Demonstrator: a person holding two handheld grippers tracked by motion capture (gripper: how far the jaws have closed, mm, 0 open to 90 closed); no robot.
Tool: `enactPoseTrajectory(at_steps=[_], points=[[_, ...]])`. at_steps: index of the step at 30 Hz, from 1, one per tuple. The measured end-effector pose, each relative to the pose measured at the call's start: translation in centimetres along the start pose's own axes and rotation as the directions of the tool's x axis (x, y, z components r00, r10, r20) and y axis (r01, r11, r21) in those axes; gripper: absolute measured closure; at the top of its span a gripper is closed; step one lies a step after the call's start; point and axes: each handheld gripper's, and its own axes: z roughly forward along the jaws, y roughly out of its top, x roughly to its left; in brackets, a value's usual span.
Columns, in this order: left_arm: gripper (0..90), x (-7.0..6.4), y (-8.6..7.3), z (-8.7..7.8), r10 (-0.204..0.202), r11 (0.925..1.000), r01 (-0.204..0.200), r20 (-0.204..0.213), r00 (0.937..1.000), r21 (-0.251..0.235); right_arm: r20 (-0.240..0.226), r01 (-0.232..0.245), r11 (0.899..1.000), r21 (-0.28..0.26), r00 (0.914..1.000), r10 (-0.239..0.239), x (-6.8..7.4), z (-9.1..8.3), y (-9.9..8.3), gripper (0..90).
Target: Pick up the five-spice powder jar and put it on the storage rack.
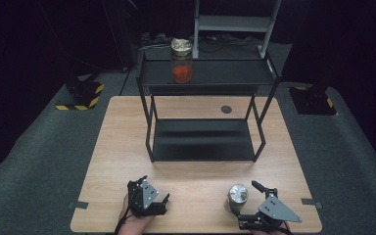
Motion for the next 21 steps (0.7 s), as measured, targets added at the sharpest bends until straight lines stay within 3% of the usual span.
enactPoseTrajectory(at_steps=[14,21], points=[[1.0,0.1,0.0,0.0,-0.003,1.0,0.003,0.003,1.0,-0.002,-0.023,-0.022,1.0,0.017,0.9995,0.023,-0.3,0.8,-1.1,10.8],[1.0,0.1,-0.1,0.0,-0.007,1.0,0.007,0.004,1.0,-0.003,-0.047,-0.074,0.997,0.001,0.9962,0.074,-1.0,1.2,-1.9,20.9]])
